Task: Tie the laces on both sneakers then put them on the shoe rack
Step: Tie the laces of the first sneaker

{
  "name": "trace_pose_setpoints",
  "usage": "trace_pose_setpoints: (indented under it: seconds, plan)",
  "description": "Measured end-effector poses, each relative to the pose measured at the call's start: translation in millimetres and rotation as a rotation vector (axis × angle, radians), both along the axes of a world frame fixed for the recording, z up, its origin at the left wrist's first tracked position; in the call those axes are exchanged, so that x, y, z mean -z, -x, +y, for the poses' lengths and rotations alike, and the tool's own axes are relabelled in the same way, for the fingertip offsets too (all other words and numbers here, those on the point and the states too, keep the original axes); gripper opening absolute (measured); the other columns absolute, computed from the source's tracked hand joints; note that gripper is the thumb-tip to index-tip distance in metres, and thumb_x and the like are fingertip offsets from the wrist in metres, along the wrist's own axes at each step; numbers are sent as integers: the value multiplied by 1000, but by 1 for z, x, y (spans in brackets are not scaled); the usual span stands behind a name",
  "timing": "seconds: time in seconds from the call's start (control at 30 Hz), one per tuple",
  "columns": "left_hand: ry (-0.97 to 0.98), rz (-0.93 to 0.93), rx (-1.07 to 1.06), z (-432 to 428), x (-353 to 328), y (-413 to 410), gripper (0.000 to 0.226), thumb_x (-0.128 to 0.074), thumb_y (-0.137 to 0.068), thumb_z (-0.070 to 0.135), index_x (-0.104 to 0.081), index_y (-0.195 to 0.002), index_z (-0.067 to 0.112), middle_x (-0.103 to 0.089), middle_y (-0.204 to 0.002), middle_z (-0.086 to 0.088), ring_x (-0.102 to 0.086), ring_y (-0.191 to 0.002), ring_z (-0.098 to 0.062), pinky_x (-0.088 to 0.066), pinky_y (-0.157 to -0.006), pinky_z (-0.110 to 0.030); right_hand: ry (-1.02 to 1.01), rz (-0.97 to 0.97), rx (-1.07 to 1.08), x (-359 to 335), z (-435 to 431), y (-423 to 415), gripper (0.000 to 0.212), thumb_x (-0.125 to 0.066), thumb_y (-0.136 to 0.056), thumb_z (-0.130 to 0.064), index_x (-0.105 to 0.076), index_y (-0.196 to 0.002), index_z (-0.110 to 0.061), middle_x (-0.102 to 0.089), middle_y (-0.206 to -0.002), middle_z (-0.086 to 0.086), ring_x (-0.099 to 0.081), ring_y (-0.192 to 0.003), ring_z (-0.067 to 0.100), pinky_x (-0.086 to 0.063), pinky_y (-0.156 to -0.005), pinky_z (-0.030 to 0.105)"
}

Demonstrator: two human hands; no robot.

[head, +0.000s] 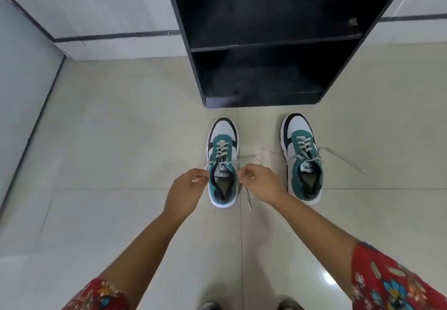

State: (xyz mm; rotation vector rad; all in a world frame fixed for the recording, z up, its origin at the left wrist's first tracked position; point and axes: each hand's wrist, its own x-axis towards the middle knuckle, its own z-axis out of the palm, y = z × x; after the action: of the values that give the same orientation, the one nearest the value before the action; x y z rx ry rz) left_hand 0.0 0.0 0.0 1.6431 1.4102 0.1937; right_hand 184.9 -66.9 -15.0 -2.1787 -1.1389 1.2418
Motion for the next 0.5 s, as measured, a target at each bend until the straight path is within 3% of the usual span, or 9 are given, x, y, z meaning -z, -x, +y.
trace_pose_setpoints:
  seconds: [0.07,0.17,0.27,0.33,0.4,0.5]
  plan:
    - [-28,-23,-42,5,12,-3,20,-50,-92,23,-63,-107,25,-67,-111,6,-61,-100,-15,-46,-87,-29,-39,-61,35,11,5,-1,22,-47,-92,-32,-65,-101,-22,-70,-103,-2,-64,-94,20,-46,-74,29]
    - [-117,-20,37,20,31,-8,34,-45,-94,13,-51,-125,23,-58,-127,5,-54,-115,-15,-45,-99,-35,-204,-132,46,25,16,-6,24,-52,-90,-25,-61,-112,-21,-67,-112,-1,-62,-100,19,-51,-84,33]
    - [-104,61,167,36,42,-13,45,-47,-92,12,-39,-136,22,-58,-128,4,-55,-114,-19,-43,-100,-37,-257,-220,-99,32,29,-12,48,-56,-86,-24,-43,-132,-25,-61,-123,-3,-58,-108,21,-49,-90,38]
    - [-133,190,220,38,49,-16,39,-47,-92,19,-43,-131,22,-66,-116,3,-62,-97,-21,-43,-99,-40,-177,-287,-180,37,32,-11,55,-55,-86,-31,-35,-136,-27,-67,-115,-2,-62,-102,24,-49,-89,41]
    - [-155,295,221,39,53,-17,25,-42,-94,24,-51,-117,21,-70,-98,2,-60,-82,-19,-37,-103,-42,-87,-264,-176,44,32,-10,43,-53,-87,-33,-43,-129,-26,-69,-99,-4,-64,-96,24,-46,-85,36]
    - [-162,324,214,40,58,-12,26,-36,-94,25,-58,-92,10,-63,-87,-6,-59,-83,-25,-41,-90,-39,-49,-215,-154,44,26,-15,24,-52,-89,-38,-60,-106,-23,-59,-77,-10,-59,-80,19,-38,-67,27]
